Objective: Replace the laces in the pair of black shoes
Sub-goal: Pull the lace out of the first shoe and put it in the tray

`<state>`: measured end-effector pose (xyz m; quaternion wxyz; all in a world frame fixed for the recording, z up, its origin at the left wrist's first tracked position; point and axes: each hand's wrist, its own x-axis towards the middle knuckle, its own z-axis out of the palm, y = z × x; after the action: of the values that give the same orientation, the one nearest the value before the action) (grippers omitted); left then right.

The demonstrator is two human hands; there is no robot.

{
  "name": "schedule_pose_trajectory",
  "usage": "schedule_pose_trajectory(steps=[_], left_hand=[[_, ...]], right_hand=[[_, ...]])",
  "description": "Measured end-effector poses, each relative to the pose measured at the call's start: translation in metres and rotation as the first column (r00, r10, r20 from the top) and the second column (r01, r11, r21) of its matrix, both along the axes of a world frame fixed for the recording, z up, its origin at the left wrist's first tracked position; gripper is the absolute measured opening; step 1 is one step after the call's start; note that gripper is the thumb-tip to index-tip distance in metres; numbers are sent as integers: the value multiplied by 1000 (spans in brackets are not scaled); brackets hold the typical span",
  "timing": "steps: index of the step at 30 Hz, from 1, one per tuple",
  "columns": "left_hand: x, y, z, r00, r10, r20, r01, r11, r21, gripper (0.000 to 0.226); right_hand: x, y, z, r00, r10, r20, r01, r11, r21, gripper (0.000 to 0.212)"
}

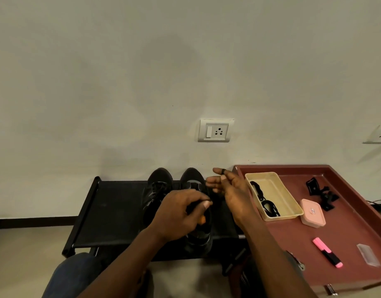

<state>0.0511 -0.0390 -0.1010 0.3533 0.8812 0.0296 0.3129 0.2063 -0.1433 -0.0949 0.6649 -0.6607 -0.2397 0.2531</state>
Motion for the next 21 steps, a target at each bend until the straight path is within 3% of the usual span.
schedule_pose_trajectory(steps=[6,12,17,21], left_hand=[[-2,25,10,952,225,210,-217,974,-57,15],[1,50,0,874,393,284,-357,918,-173,14],[4,58,-18,872,457,174,-398,870,-293,11],[6,59,-32,871,491,14,-481,858,-183,13]], right_hand=[[-25,5,4,948,293,123,-279,953,-119,32],[-44,9,9,917,398,25,-394,914,-95,43],[-46,8,13,793,521,-315,-470,853,227,35],[-47,8,14,640,612,-465,-441,788,430,34]])
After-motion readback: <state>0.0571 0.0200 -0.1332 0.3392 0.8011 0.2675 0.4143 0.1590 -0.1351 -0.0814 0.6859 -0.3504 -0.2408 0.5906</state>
